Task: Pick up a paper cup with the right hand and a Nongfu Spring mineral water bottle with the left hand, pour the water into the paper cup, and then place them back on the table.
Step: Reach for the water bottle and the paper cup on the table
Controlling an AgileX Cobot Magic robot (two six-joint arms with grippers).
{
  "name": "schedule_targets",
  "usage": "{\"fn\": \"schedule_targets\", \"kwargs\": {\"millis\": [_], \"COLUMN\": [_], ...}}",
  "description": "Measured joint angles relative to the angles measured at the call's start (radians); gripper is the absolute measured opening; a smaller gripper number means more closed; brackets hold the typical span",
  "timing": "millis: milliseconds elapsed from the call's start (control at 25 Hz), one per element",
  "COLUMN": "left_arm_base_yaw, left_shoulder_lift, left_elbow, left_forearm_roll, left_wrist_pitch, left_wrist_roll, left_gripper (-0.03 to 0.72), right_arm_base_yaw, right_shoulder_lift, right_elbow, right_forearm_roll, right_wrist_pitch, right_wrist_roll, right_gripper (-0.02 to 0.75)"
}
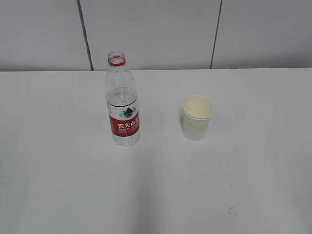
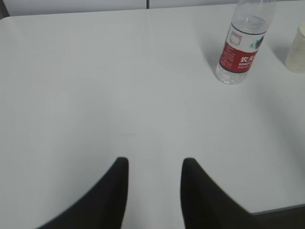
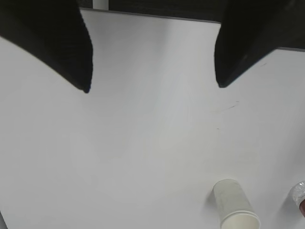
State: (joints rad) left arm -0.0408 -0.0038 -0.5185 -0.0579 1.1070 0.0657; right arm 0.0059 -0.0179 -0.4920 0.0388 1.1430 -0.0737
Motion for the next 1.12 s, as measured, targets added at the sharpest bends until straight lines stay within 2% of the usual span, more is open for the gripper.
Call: {"fn": "schedule_targets", "kwargs": {"millis": [880,1120], "left_arm_base_yaw": [0.0,0.0], "left_shoulder_lift": [0.0,0.0], "left_elbow": [0.0,0.0], "left_forearm_roll": [0.0,0.0], "left_wrist_pitch": [0.0,0.0], "left_wrist_roll": [0.0,0.0], "left_gripper": [0.24,0.24], "right_arm_base_yaw": [0.0,0.0], "right_shoulder_lift": [0.0,0.0], "right_elbow": [-0.009,-0.018], "right_forearm_roll": [0.0,0.0], "right_wrist_pitch": [-0.012,-0.069], "right_wrist_roll": [0.0,0.0], "right_gripper": [0.587,0.587]}}
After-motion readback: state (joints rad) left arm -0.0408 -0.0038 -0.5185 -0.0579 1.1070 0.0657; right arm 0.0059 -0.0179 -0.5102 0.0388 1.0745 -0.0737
